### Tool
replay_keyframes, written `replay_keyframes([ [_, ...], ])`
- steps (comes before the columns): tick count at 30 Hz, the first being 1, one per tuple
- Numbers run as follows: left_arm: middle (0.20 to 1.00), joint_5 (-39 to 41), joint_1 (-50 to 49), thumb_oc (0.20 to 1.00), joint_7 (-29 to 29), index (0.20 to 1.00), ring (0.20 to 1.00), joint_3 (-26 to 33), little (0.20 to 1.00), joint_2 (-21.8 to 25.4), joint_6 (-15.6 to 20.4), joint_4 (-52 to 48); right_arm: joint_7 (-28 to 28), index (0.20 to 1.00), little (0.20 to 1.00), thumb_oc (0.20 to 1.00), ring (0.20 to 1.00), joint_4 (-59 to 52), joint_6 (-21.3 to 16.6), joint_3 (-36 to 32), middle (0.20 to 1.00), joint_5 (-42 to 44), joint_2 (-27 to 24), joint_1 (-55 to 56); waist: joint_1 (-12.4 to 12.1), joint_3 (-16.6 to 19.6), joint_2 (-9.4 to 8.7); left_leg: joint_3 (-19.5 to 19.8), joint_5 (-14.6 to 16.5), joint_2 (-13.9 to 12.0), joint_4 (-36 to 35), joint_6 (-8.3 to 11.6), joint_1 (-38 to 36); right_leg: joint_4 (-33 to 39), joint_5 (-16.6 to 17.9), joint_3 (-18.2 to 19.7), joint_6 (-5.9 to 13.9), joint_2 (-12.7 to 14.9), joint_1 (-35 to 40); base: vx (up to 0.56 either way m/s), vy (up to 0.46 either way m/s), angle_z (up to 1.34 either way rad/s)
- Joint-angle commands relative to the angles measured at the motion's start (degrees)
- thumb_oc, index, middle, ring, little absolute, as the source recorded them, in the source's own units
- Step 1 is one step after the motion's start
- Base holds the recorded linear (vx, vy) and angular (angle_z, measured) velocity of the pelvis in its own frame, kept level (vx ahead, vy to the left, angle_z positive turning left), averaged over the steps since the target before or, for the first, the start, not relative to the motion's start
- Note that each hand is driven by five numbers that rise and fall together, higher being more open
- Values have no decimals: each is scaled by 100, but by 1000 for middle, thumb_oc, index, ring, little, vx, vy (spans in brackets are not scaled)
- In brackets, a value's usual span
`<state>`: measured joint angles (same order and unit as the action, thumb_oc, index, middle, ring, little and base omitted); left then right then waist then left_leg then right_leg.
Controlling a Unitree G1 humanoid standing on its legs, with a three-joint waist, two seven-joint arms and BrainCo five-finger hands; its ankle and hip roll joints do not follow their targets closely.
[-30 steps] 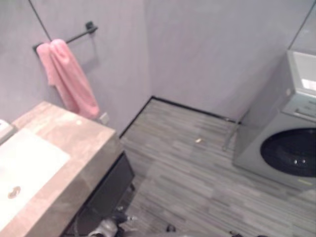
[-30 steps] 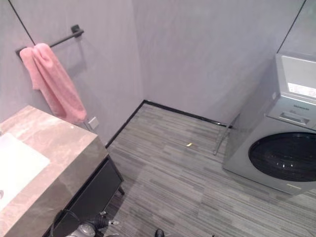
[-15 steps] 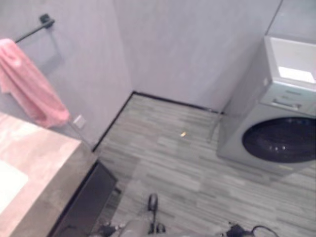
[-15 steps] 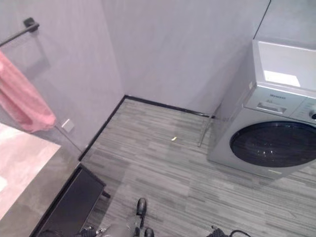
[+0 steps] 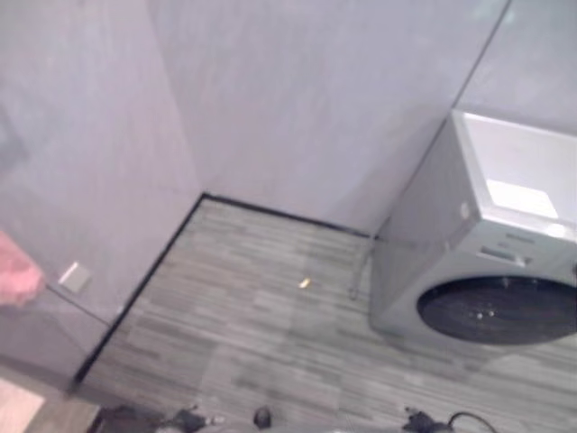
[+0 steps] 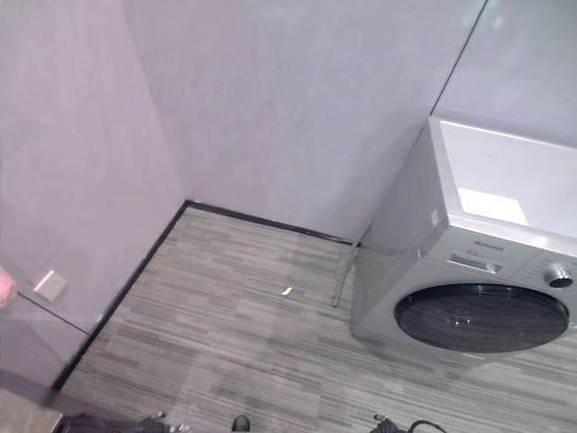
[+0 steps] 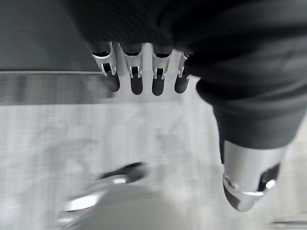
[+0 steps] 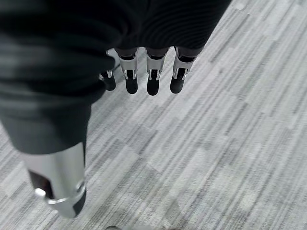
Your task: Put brush and paste in cup on sink, flatten towel.
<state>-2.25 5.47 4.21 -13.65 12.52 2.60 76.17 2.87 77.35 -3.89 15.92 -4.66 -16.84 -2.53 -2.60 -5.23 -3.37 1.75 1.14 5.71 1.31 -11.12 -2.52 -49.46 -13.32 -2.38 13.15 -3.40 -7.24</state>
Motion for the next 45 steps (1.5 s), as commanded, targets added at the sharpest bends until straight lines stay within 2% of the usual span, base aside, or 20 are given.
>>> replay_keyframes([
  [1, 1000, -146, 26, 1000, -34, 1000, 1000, -156, 1000, 127, 84, 55, 8, 1000, 1000, 1000, 1000, -32, -29, 28, 1000, -197, -120, 93, -96, -35, 49, -319, 483, 488, 130, 290, 142, 793, 1550, -277, -298, 255, -204, 200, 136, 38],
  [5, 1000, -248, 129, 1000, -84, 1000, 1000, -383, 1000, -28, 100, 63, -40, 1000, 1000, 1000, 1000, 92, -18, 28, 1000, -155, -171, 192, 16, -142, 259, 321, 558, 528, 399, 423, -119, 1812, 885, 149, -759, -20, -722, 238, 61, 77],
  [8, 1000, -294, 235, 1000, -101, 1000, 1000, -511, 1000, -91, 161, 76, -45, 1000, 1000, 1000, 1000, 160, -5, 54, 1000, -118, -159, 196, 105, -140, 367, 741, 701, 508, 605, 526, -97, 3109, 1073, 1174, -817, -145, -965, 257, -44, 150],
  [9, 1000, -271, 244, 1000, -93, 1000, 1000, -537, 1000, -92, 208, 110, -72, 1000, 1000, 1000, 1000, 230, 22, 81, 1000, -141, -140, 215, 142, -149, 387, 1066, 741, 536, 691, 596, -146, 3773, 1309, 1837, -767, -161, -929, 274, -70, 125],
  [10, 1000, -271, 244, 1000, -93, 1000, 1000, -537, 1000, -92, 208, 110, -72, 1000, 1000, 1000, 1000, 230, 22, 81, 1000, -141, -140, 215, 142, -149, 387, 1066, 741, 536, 691, 596, -146, 3773, 1309, 1837, -767, -161, -929, 311, -128, 134],
  [11, 1000, -232, 251, 1000, -78, 1000, 1000, -528, 1000, -77, 218, 153, -83, 1000, 1000, 1000, 1000, 245, 47, 111, 1000, -193, -122, 218, 199, -151, 370, 1322, 765, 577, 762, 590, -183, 4046, 1499, 2235, -707, -180, -923, 258, -139, 66],
  [13, 1000, -224, 179, 1000, -88, 1000, 1000, -532, 1000, -74, 212, 206, -110, 1000, 1000, 1000, 1000, 272, 68, 116, 1000, -231, -97, 262, 266, -105, 332, 1612, 805, 563, 684, 636, -374, 4101, 1569, 2297, -580, -208, -837, 386, -238, 91],
  [15, 1000, -249, 156, 1000, -80, 1000, 1000, -515, 1000, -54, 176, 295, -123, 1000, 1000, 1000, 1000, 266, 57, 54, 1000, -190, -95, 335, 398, -7, 256, 2004, 783, 517, 694, 713, -541, 3952, 1545, 2455, -660, -274, -607, 437, -328, 154],
  [19, 1000, -61, -28, 1000, -44, 1000, 1000, -287, 1000, -101, 131, 442, -112, 1000, 1000, 1000, 1000, 188, 41, -112, 1000, 73, -140, 334, 452, 147, 259, 2172, 685, 183, 619, 954, -756, 3869, 1372, 1855, -886, -369, -402, 404, -329, 150],
  [21, 1000, 67, -52, 1000, -17, 1000, 1000, -186, 1000, -90, 122, 478, -83, 1000, 1000, 1000, 1000, 145, 9, -223, 1000, 280, -166, 332, 530, 161, 238, 2003, 663, 42, 786, 1022, -601, 3795, 1185, 1641, -1018, -351, -337, 262, -284, 64],
  [24, 1000, 147, -8, 1000, 38, 1000, 1000, -96, 1000, -69, 106, 435, 19, 1000, 1000, 1000, 1000, 70, -42, -384, 1000, 531, -225, 264, 665, 142, 218, 951, 816, -210, 800, 1034, -286, 3796, 1006, 1259, -1049, -227, -293, 169, -226, 101],
  [25, 1000, 176, 4, 1000, 70, 1000, 1000, -72, 1000, -82, 127, 429, 5, 1000, 1000, 1000, 1000, 62, -76, -452, 1000, 654, -219, 310, 809, 150, 262, 165, 877, -391, 658, 975, -247, 3837, 927, 1050, -1047, -165, -249, 123, -141, 82],
  [26, 1000, 155, -1, 1000, 57, 1000, 1000, -78, 1000, -94, 127, 404, 3, 1000, 1000, 1000, 1000, 82, -55, -479, 1000, 682, -227, 334, 845, 133, 281, -137, 956, -470, 578, 976, -280, 3896, 893, 937, -1037, -150, -183, 164, -194, 92],
  [27, 1000, 116, 13, 1000, 69, 1000, 1000, -151, 1000, -96, 143, 343, 65, 1000, 1000, 1000, 1000, 174, -53, -535, 1000, 667, -215, 411, 975, 163, 309, -923, 912, -666, 415, 994, -275, 3951, 841, 679, -1023, -84, -142, 107, -138, 90],
  [29, 1000, 116, 12, 1000, 69, 1000, 1000, -151, 1000, -95, 143, 342, 65, 1000, 1000, 1000, 1000, 175, -54, -535, 1000, 668, -215, 411, 976, 164, 309, -922, 912, -667, 414, 994, -275, 3952, 841, 678, -1023, -84, -142, 57, -96, 85],
  [32, 1000, 124, 115, 1000, 91, 1000, 1000, -241, 1000, -74, 189, 132, 91, 1000, 1000, 1000, 1000, 204, -61, -516, 1000, 585, -194, 553, 1179, 136, 312, -1864, 799, -840, 367, 1060, -198, 4017, 791, 251, -1018, 49, -17, 69, -134, 45],
  [35, 1000, 151, 175, 1000, 105, 1000, 1000, -263, 1000, -50, 190, 62, 74, 1000, 1000, 1000, 1000, 176, -58, -499, 1000, 599, -183, 632, 1312, 81, 338, -2265, 812, -898, 319, 1151, -251, 4076, 721, -16, -980, 101, 134, 53, -76, 73],
  [42, 1000, 240, 119, 1000, 98, 1000, 1000, -144, 1000, 7, 170, 187, 113, 1000, 1000, 1000, 1000, 86, -106, -529, 1000, 653, -232, 642, 1334, 50, 236, -2439, 715, -991, 533, 1283, -209, 4253, 694, -171, -1084, 100, 406, 41, -100, 8],
  [44, 1000, 293, 99, 1000, 101, 1000, 1000, -82, 1000, 33, 166, 234, 118, 1000, 1000, 1000, 1000, 35, -115, -529, 1000, 684, -242, 636, 1321, 13, 200, -2336, 731, -933, 664, 1303, -49, 4260, 644, -245, -1107, 131, 467, -31, -52, 27],
  [45, 1000, 352, 115, 1000, 99, 1000, 1000, -2, 1000, 78, 160, 270, 121, 1000, 1000, 1000, 1000, -15, -125, -481, 1000, 649, -273, 552, 1166, -82, 110, -1818, 671, -660, 731, 1197, 454, 4322, 785, -279, -1128, 179, 432, -75, -56, 42],
])
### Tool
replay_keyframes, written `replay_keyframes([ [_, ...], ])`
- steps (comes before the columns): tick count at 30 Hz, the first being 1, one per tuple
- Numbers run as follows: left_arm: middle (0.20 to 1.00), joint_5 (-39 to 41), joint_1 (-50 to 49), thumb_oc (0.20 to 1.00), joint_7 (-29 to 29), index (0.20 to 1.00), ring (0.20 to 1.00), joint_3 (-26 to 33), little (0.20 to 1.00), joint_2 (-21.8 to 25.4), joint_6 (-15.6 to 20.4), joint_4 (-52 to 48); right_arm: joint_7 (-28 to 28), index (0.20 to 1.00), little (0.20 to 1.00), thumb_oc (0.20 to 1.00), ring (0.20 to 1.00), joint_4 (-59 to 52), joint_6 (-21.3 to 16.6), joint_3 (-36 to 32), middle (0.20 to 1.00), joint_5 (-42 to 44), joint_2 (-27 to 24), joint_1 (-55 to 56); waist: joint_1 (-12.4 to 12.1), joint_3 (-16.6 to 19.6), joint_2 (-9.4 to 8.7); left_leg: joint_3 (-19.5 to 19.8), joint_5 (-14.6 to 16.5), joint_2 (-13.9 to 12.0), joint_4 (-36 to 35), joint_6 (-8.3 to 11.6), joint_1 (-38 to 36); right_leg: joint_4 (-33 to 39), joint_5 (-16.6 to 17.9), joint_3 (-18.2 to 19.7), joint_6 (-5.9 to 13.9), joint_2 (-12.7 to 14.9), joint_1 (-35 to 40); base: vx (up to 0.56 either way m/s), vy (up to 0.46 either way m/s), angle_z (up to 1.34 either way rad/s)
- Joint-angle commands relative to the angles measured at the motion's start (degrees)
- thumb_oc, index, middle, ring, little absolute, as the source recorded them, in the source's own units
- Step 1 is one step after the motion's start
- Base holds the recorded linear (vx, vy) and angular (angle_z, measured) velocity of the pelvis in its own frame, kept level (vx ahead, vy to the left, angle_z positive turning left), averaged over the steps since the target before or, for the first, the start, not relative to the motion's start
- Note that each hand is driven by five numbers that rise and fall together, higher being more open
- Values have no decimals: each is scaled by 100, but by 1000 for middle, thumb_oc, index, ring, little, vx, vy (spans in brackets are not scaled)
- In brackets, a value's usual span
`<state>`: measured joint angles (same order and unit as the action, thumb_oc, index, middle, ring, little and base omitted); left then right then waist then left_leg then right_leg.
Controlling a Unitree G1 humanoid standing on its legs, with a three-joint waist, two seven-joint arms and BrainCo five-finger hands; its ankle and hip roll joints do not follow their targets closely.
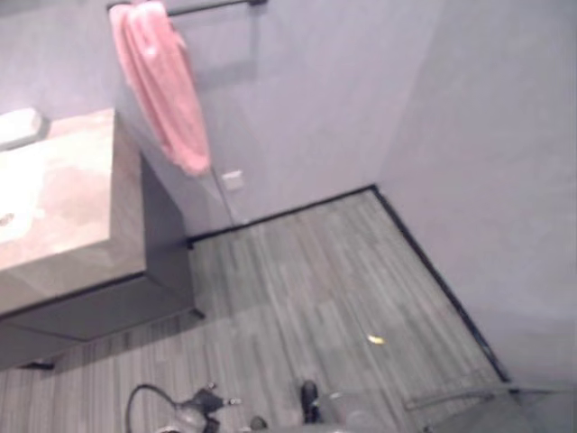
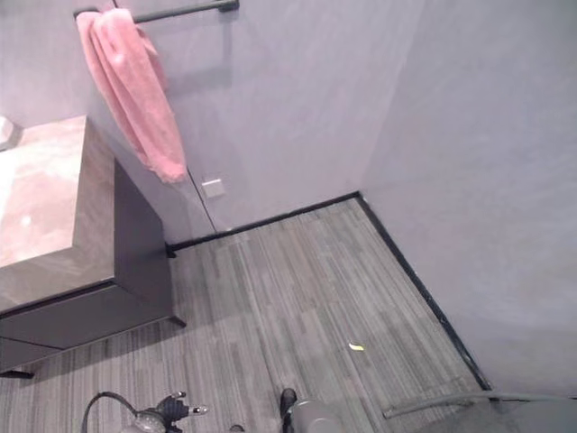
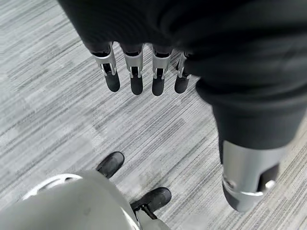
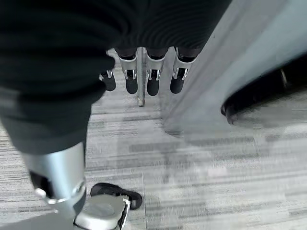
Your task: Put brush and paste in cup on sink, flatten towel.
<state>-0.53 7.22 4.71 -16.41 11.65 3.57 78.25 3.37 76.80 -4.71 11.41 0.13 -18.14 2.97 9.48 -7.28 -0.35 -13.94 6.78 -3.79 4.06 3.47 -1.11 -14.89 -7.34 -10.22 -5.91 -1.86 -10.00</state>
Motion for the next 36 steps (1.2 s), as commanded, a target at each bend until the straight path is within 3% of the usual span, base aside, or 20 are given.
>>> replay_keyframes([
  [1, 1000, 173, -75, 1000, 46, 1000, 1000, 289, 1000, 189, 71, 79, 65, 1000, 1000, 1000, 1000, 21, -41, 17, 1000, 124, -133, -18, -81, 115, -220, -64, 109, 376, 464, -299, 414, 864, 219, 499, 790, 29, 723, -49, -28, 51],
  [5, 1000, 131, -158, 1000, 21, 1000, 1000, 284, 1000, 216, 97, 105, 61, 1000, 1000, 1000, 1000, -69, -32, 208, 1000, -103, -106, -57, -217, 135, -246, 154, 41, 511, 273, -379, 449, 894, 223, 532, 809, 1, 818, 64, 40, 29],
  [9, 1000, 138, -223, 1000, -1, 1000, 1000, 345, 1000, 221, 100, 150, 51, 1000, 1000, 1000, 1000, -315, -64, 348, 1000, -118, -63, -197, -337, 112, -274, 104, -140, 539, 240, -364, 622, 875, 153, 520, 813, 5, 913, 85, 127, 6],
  [20, 1000, 145, -458, 1000, -30, 1000, 1000, 495, 1000, 219, 131, 166, -26, 1000, 1000, 1000, 1000, -413, -70, 496, 1000, -304, 163, -301, -516, 281, -259, 247, 210, 726, 142, -701, 167, 256, -43, 710, 1112, 172, 1058, 133, 211, -10],
  [25, 1000, -66, -419, 1000, -53, 1000, 1000, 321, 1000, 290, 134, 79, -49, 1000, 1000, 1000, 1000, -328, -31, 516, 1000, -357, 244, -324, -490, 257, -196, 334, 244, 864, 16, -838, 3, -414, 231, 789, 1274, 287, 802, 54, 214, 5],
  [31, 1000, -226, -367, 1000, -106, 1000, 1000, 126, 1000, 319, 112, 36, -45, 1000, 1000, 1000, 1000, -356, -47, 538, 1000, -280, 286, -317, -327, -21, -218, 626, 264, 1094, -83, -1033, -313, -2398, 889, 1038, 1335, 271, 11, 20, 168, 12],
  [32, 1000, -226, -367, 1000, -106, 1000, 1000, 126, 1000, 319, 112, 36, -45, 1000, 1000, 1000, 1000, -356, -47, 538, 1000, -280, 286, -317, -324, -23, -220, 629, 266, 1096, -79, -1033, -313, -2403, 885, 1036, 1336, 274, 11, 44, 83, 32],
  [34, 1000, -262, -356, 1000, -120, 1000, 1000, 81, 1000, 330, 105, 70, -44, 1000, 1000, 1000, 1000, -382, -69, 528, 1000, -222, 287, -270, -255, -21, -215, 750, 237, 1138, -157, -998, -427, -2258, 593, 1219, 1241, -55, -352, 64, 81, 44],
  [35, 1000, -262, -356, 1000, -120, 1000, 1000, 81, 1000, 329, 105, 70, -44, 1000, 1000, 1000, 1000, -383, -69, 528, 1000, -222, 286, -270, -252, -26, -210, 755, 237, 1134, -162, -997, -436, -2248, 596, 1214, 1240, -58, -340, 87, 88, 37],
  [36, 1000, -247, -366, 1000, -114, 1000, 1000, 112, 1000, 338, 107, 109, -44, 1000, 1000, 1000, 1000, -400, -66, 543, 1000, -229, 290, -253, -307, -14, -160, 672, 258, 1074, -200, -983, -484, -1737, 442, 949, 1173, 108, -297, 86, 55, 26],
])
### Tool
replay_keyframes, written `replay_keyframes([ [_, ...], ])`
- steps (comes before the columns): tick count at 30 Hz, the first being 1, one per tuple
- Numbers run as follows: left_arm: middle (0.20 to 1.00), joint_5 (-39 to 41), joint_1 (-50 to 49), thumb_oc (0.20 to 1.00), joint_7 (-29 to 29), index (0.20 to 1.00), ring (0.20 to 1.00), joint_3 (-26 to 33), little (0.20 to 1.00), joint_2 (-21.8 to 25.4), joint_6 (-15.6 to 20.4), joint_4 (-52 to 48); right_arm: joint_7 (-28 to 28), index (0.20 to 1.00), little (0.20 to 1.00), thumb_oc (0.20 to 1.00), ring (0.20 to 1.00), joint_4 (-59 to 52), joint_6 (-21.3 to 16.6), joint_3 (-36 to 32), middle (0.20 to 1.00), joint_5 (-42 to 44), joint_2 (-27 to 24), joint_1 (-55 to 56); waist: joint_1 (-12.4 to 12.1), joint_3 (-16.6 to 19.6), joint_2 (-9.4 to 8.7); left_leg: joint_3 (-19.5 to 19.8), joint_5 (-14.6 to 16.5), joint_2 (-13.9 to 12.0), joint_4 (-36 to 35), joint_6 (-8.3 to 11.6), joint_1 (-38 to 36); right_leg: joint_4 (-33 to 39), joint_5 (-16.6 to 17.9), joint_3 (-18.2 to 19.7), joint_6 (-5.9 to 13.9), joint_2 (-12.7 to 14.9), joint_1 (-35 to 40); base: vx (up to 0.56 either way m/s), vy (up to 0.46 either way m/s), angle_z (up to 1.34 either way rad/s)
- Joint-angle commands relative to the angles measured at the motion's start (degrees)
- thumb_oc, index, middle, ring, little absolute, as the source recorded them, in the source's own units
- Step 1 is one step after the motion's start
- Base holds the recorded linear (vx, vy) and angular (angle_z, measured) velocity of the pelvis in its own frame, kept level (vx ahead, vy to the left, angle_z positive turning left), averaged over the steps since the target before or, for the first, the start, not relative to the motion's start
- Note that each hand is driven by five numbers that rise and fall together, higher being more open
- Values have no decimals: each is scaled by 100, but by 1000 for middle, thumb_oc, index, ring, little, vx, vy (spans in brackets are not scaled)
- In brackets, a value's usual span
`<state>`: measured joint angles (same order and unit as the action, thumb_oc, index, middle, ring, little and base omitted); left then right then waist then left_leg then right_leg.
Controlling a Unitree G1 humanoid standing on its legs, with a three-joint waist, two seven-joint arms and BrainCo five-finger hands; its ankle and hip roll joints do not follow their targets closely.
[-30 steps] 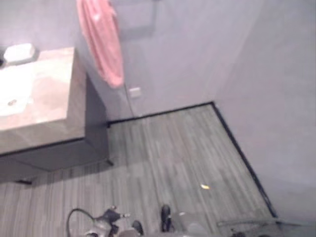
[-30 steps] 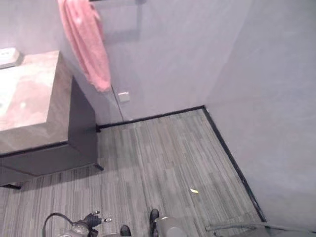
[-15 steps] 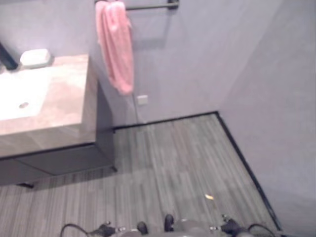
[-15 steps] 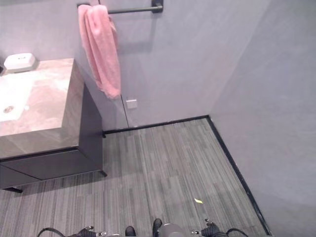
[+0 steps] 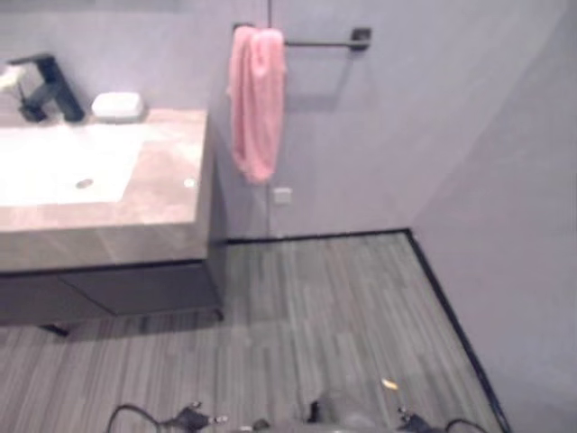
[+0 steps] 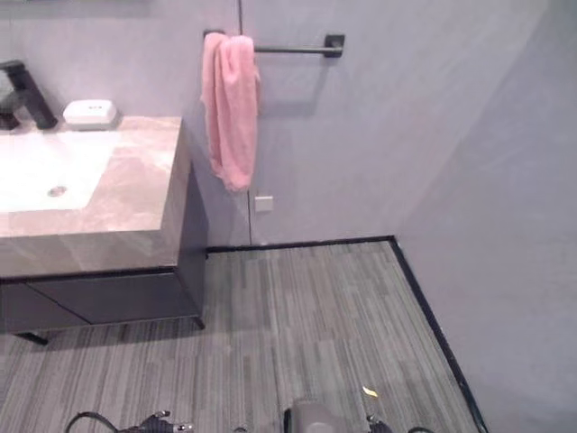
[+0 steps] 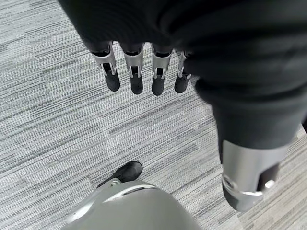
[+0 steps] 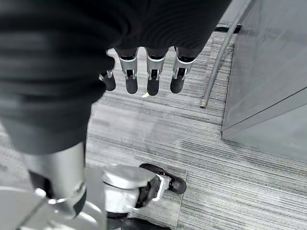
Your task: Put brush and paste in cup on sink, flatten towel.
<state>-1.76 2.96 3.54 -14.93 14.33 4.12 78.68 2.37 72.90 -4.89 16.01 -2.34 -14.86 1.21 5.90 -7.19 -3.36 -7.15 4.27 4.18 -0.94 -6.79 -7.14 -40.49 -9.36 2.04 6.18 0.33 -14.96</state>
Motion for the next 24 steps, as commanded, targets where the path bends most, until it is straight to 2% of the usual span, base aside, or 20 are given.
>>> replay_keyframes([
  [1, 1000, -121, 60, 1000, 6, 1000, 1000, -48, 1000, 48, 62, 65, 76, 1000, 1000, 1000, 1000, 9, -59, 87, 1000, 31, -41, -72, 21, -19, 180, 32, 523, 253, 410, 97, 215, 1493, 614, -245, -57, -126, 113, 116, 64, 26],
  [4, 1000, -107, 143, 1000, 18, 1000, 1000, -69, 1000, 48, 101, 60, 70, 1000, 1000, 1000, 1000, 26, -46, 82, 1000, 39, -70, -72, 27, -92, 209, 80, 618, 242, 605, 140, 277, 2528, 1021, 255, 61, -176, 27, 110, -1, -8],
  [7, 1000, -123, 148, 1000, 14, 1000, 1000, -80, 1000, 38, 128, 32, 64, 1000, 1000, 1000, 1000, 69, -14, 50, 1000, -3, -87, -52, -18, -131, 222, 164, 696, 209, 642, 177, 245, 3453, 1318, 419, 103, -33, 69, 148, -44, 10],
  [9, 1000, -119, 159, 1000, 9, 1000, 1000, -94, 1000, 34, 140, 32, 54, 1000, 1000, 1000, 1000, 79, -6, 36, 1000, -12, -82, -30, -16, -142, 213, 205, 719, 217, 642, 196, 215, 3610, 1434, 484, 119, -1, 69, 153, -59, 16],
  [11, 1000, -103, 158, 1000, 3, 1000, 1000, -93, 1000, 31, 151, 54, 50, 1000, 1000, 1000, 1000, 96, 20, -5, 1000, -71, -81, 45, -54, -113, 176, 323, 816, 209, 582, 255, 9, 4004, 1595, 360, 141, 140, 138, 346, -161, 33],
  [14, 1000, -142, 108, 1000, -21, 1000, 1000, -72, 1000, 7, 123, 99, 31, 1000, 1000, 1000, 1000, 160, 28, -13, 1000, -125, -68, 129, -71, -24, 155, 441, 874, 160, 558, 329, -217, 3930, 1528, 266, 111, 109, 250, 415, -220, 32],
  [16, 1000, -120, 91, 1000, -17, 1000, 1000, -31, 1000, -10, 105, 171, 2, 1000, 1000, 1000, 1000, 191, 34, -1, 1000, -152, -95, 138, -57, 105, 131, 463, 886, 76, 567, 406, -369, 3805, 1545, 442, 45, -23, 315, 399, -248, 30],
  [19, 1000, 18, 9, 1000, -1, 1000, 1000, 117, 1000, -17, 84, 227, -10, 1000, 1000, 1000, 1000, 161, -11, 52, 1000, -108, -143, 177, -30, 244, 172, 645, 531, -242, 834, 709, -501, 3462, 1178, 271, -187, -387, 465, 467, -380, 6],
  [20, 1000, 39, 8, 1000, 1, 1000, 1000, 130, 1000, -10, 89, 214, -3, 1000, 1000, 1000, 1000, 147, -26, 50, 1000, -71, -172, 174, -15, 256, 170, 709, 424, -295, 1037, 788, -429, 3412, 1087, 222, -246, -431, 510, 406, -382, 13],
  [22, 1000, 108, 26, 1000, 22, 1000, 1000, 123, 1000, 21, 97, 186, 28, 1000, 1000, 1000, 1000, 92, -83, 36, 1000, 59, -229, 167, 8, 301, 143, 681, -137, -444, 2074, 1009, 47, 3496, 988, 207, -434, -533, 726, 335, -376, 19],
  [23, 1000, 121, 40, 1000, 47, 1000, 1000, 122, 1000, 39, 102, 172, 59, 1000, 1000, 1000, 1000, 79, -91, 7, 1000, 114, -263, 143, 39, 279, 131, 497, -484, -613, 2737, 1086, 326, 3616, 946, 144, -550, -567, 908, 263, -379, 5],
  [24, 1000, 140, 81, 1000, 57, 1000, 1000, 115, 1000, 78, 94, 150, 81, 1000, 1000, 1000, 1000, 64, -90, -12, 1000, 167, -299, 119, 31, 235, 105, 428, -583, -706, 3271, 1110, 681, 3685, 900, 106, -630, -569, 1030, 246, -366, 23],
])
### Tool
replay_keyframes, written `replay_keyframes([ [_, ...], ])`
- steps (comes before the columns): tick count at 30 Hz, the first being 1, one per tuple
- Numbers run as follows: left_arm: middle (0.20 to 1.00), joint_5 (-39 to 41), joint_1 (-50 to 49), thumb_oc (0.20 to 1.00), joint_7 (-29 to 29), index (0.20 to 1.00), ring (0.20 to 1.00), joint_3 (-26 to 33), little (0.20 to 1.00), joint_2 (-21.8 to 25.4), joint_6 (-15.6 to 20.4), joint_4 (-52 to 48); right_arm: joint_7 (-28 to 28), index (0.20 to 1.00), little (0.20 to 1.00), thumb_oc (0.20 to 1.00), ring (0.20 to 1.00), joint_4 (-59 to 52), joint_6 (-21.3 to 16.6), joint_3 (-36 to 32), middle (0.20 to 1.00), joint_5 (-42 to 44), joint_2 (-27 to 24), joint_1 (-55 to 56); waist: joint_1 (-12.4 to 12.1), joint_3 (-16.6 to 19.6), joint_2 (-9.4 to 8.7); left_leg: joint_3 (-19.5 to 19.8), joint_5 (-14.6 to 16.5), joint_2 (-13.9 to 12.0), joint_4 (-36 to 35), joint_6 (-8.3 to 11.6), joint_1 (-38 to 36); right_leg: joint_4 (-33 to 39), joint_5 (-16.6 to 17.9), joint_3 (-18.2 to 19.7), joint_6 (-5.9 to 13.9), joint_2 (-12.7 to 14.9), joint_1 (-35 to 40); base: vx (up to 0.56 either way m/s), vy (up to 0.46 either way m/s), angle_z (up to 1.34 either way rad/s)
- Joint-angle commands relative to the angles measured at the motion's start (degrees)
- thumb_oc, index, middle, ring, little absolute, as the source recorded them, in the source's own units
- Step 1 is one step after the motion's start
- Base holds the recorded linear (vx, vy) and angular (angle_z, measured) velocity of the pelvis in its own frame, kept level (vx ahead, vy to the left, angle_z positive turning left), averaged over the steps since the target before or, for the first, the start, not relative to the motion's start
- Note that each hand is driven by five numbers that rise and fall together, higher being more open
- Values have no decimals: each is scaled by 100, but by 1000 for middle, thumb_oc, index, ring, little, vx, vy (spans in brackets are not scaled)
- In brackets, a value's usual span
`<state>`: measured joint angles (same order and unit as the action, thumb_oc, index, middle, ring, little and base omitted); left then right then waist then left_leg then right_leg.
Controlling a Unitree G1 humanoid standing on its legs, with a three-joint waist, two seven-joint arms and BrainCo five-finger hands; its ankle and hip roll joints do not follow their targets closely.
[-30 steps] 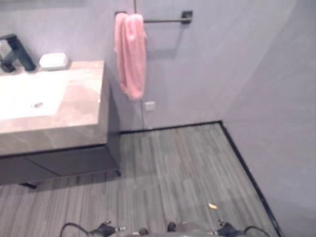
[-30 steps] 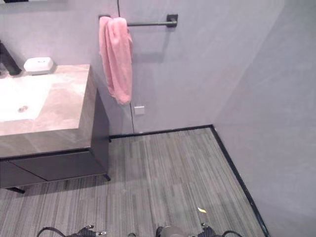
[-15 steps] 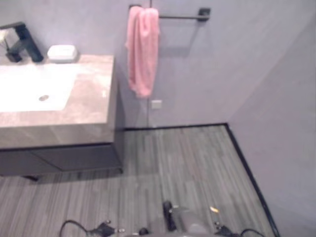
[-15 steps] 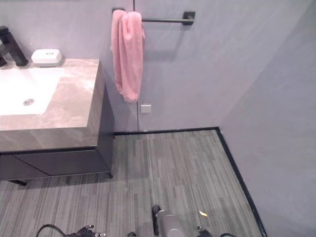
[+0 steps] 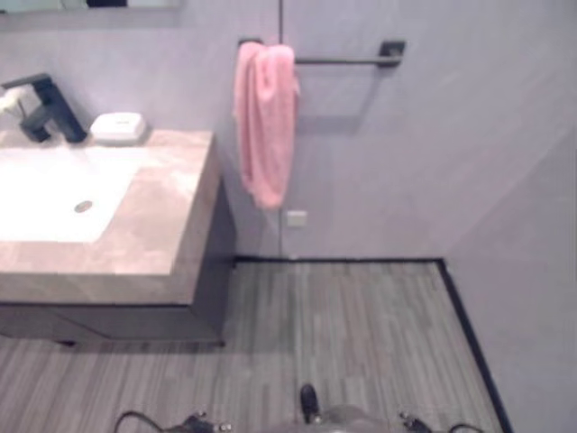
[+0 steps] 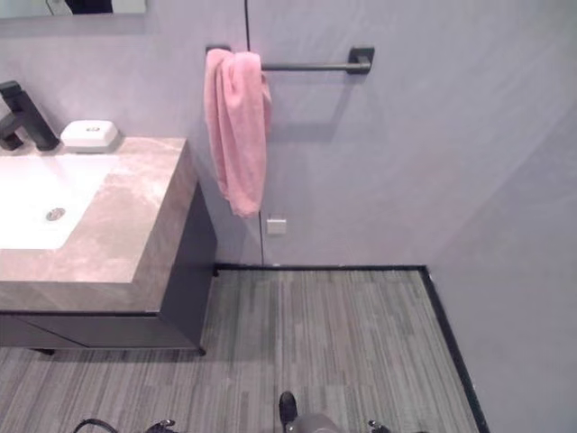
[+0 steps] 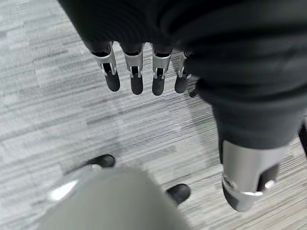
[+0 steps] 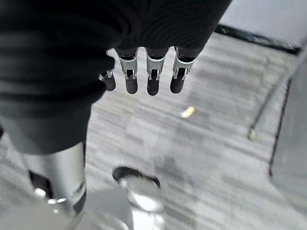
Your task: Put brush and paste in cup on sink, flatten towel.
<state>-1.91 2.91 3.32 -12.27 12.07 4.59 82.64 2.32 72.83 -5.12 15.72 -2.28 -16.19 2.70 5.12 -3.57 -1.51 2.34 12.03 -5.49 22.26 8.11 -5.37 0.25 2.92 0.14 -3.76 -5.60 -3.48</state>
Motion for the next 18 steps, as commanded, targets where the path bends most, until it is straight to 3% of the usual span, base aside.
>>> replay_keyframes([
  [1, 1000, 174, 138, 1000, 100, 1000, 1000, -179, 1000, 333, 32, -268, 117, 1000, 1000, 1000, 1000, 56, -86, 29, 1000, 199, -205, -68, 103, -184, -90, -661, -1428, 142, 1499, -396, 729, -320, -365, 284, 270, -23, 36, 273, -399, 15],
  [3, 1000, 151, 223, 1000, 157, 1000, 1000, -206, 1000, 371, 34, -332, 185, 1000, 1000, 1000, 1000, 123, -51, 49, 1000, 167, -334, -125, 30, -311, -168, -940, -1191, 166, 1574, -481, 1142, -212, -495, 268, 213, -6, 362, 263, -343, 19],
  [6, 1000, 77, 190, 1000, 196, 1000, 1000, -234, 1000, 367, 46, -371, 236, 1000, 1000, 1000, 1000, 155, -28, -12, 1000, 154, -413, -164, 80, -313, -231, -1367, -716, 294, 777, -638, 1586, -163, -551, 57, 347, 112, 458, 138, -138, 23],
  [8, 1000, 71, 157, 1000, 199, 1000, 1000, -225, 1000, 352, 43, -374, 254, 1000, 1000, 1000, 1000, 164, -26, -9, 1000, 121, -425, -181, 81, -330, -251, -1403, -631, 415, 369, -704, 1653, -217, -595, 30, 393, 148, 480, 130, -49, 15],
  [9, 1000, 71, 80, 1000, 198, 1000, 1000, -187, 1000, 345, 52, -354, 265, 1000, 1000, 1000, 1000, 128, -37, 29, 1000, 30, -437, -197, 64, -361, -261, -1227, -713, 594, -268, -729, 1734, -277, -646, 72, 428, 121, 586, 185, -42, 10],
  [11, 1000, 105, 2, 1000, 196, 1000, 1000, -131, 1000, 315, 89, -287, 243, 1000, 1000, 1000, 1000, 63, -74, 177, 1000, -87, -386, -213, -31, -396, -238, -689, -1263, 753, -1169, -644, 1765, -341, -703, 274, 397, -5, 756, 262, -25, -9],
  [14, 1000, 124, -118, 1000, 172, 1000, 1000, -67, 1000, 286, 87, -204, 214, 1000, 1000, 1000, 1000, 78, -97, 264, 1000, -164, -286, -127, -45, -305, -203, -537, -1651, 674, -2073, -631, 1505, -455, -865, 400, 365, -81, 871, 299, 36, -57],
  [18, 1000, 100, -154, 1000, 145, 1000, 1000, -66, 1000, 227, 77, -206, 183, 1000, 1000, 1000, 1000, 115, -86, 342, 1000, -261, -207, -100, -40, -243, -130, -755, -1863, 590, -2616, -612, 1454, -537, -1038, 417, 378, -97, 996, 275, 110, -25],
])
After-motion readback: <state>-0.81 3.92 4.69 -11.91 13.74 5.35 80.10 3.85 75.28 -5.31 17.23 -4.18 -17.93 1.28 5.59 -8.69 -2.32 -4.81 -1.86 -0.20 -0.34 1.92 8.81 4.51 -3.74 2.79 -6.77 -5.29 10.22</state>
